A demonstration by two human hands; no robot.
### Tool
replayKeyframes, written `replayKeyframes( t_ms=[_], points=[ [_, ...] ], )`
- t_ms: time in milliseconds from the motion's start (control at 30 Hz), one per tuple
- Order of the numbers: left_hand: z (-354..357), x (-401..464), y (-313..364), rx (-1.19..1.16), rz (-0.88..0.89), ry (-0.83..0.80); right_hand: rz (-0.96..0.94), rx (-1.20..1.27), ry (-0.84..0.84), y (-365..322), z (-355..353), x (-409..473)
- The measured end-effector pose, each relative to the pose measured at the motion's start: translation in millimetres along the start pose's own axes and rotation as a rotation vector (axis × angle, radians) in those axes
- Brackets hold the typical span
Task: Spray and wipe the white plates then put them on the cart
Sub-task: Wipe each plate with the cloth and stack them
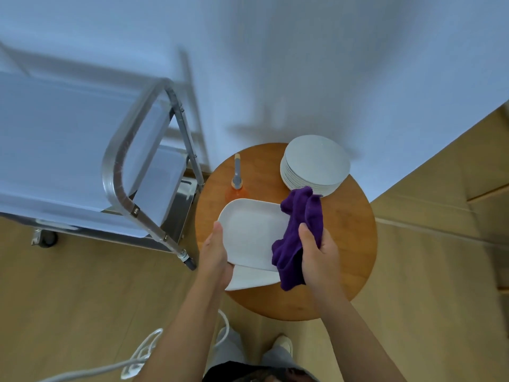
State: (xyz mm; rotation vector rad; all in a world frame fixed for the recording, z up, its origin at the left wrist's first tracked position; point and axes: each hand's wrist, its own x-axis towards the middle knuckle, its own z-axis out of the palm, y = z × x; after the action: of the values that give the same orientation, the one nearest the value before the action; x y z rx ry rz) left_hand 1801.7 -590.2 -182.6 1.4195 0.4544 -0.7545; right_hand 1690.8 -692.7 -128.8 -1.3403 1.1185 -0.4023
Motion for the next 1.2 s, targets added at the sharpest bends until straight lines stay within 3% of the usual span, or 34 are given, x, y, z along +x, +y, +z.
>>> replayKeyframes(
  t_ms=[67,167,300,500,700,867,1033,1100,1200],
  points=[
    [8,-21,14,-0.099,0.020,-0.017,-0.151,-0.110,0.076,-17,-5,-9],
    [21,-55,30,-0.214,0.053,-0.039,-0.451,-0.491,0.192,-39,-9,-18],
    [42,-91,34,-0.243,0.167,-0.231,-0.543,-0.945,0.027,-55,4,-24],
    [40,-104,43,-0.262,0.236,-0.306,-0.765,-0.863,-0.213,-64,17,-38],
    [27,-117,72,-0.462,0.194,-0.275,-0.967,-0.850,-0.352,-68,0,-62],
    [16,-120,95,-0.389,0.301,-0.337,-1.110,-0.910,-0.031,-68,-37,-57],
    [22,-131,97,-0.248,0.365,-0.315,-0.894,-0.972,0.149,-84,-44,-38],
    [27,-134,96,-0.264,0.382,-0.351,-0.898,-1.003,0.173,-92,-33,-39],
    [29,-132,100,-0.325,0.416,-0.405,-0.887,-0.946,0.081,-99,-10,-40]
  ],
)
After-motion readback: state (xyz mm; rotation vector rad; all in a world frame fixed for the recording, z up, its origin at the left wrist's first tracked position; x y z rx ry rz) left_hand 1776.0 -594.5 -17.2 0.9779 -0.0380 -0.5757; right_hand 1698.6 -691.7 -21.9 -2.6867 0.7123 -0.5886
